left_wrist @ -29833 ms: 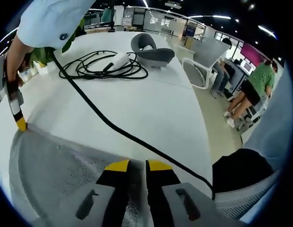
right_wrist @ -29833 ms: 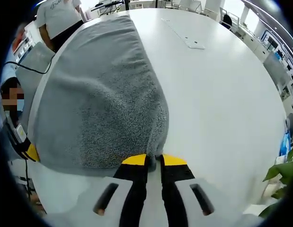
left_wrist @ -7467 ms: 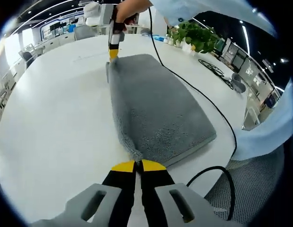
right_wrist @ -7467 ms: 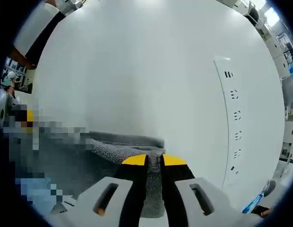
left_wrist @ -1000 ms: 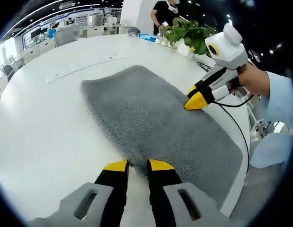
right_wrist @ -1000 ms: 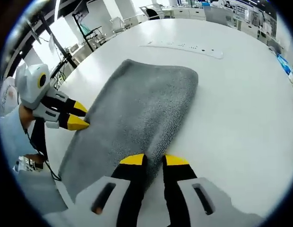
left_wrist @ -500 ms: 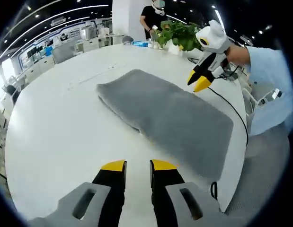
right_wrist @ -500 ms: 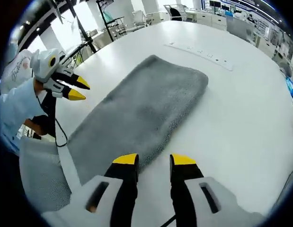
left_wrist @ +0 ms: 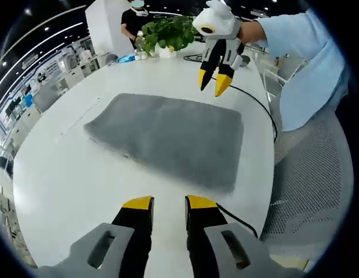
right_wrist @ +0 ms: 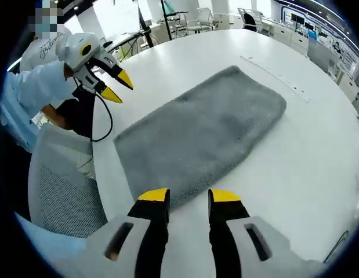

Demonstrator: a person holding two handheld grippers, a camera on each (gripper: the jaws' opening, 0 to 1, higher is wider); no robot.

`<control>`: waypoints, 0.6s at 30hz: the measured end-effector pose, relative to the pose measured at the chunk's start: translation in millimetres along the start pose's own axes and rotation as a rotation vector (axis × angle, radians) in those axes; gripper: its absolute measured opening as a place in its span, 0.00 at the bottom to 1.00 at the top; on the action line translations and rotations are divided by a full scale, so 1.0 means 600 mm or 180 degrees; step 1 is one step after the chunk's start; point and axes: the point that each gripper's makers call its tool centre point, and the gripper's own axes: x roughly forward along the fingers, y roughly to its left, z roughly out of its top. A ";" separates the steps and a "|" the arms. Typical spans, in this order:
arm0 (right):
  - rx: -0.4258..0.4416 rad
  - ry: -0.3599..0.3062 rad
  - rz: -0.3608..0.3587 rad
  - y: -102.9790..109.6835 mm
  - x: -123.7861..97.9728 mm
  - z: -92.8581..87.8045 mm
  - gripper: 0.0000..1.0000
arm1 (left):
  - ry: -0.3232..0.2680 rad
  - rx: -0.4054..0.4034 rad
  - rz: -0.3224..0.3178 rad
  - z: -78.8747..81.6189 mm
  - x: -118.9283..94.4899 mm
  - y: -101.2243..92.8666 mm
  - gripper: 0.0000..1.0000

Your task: Fold the towel on the table until its edges align and the towel forms a compact rectangular stack.

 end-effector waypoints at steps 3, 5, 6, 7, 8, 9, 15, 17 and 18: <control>-0.0226 0.0047 0.0150 0.028 0.005 -0.006 0.26 | 0.0057 0.0136 -0.0226 0.013 0.013 -0.040 0.21; -0.0380 0.0045 0.0233 0.045 0.007 -0.004 0.25 | 0.0093 0.0300 -0.0323 0.019 0.025 -0.062 0.19; -0.0492 0.0078 0.0270 0.055 0.008 -0.006 0.24 | 0.0100 0.0360 -0.0372 0.026 0.028 -0.076 0.19; -0.0584 0.0087 0.0316 0.064 0.009 -0.006 0.23 | 0.0139 0.0407 -0.0394 0.028 0.036 -0.087 0.19; -0.0647 0.0113 0.0348 0.072 0.010 -0.007 0.22 | 0.0174 0.0489 -0.0417 0.028 0.041 -0.094 0.19; -0.0705 0.0141 0.0374 0.080 0.010 -0.009 0.22 | 0.0213 0.0532 -0.0421 0.027 0.046 -0.099 0.18; -0.1222 0.0371 0.0365 0.103 0.023 -0.034 0.22 | 0.0392 0.0743 -0.0434 0.016 0.069 -0.121 0.18; -0.1301 0.0437 0.0377 0.110 0.030 -0.043 0.22 | 0.0474 0.0824 -0.0429 0.012 0.071 -0.124 0.18; -0.1325 0.0454 0.0366 0.111 0.033 -0.045 0.22 | 0.0501 0.0839 -0.0423 0.010 0.072 -0.126 0.18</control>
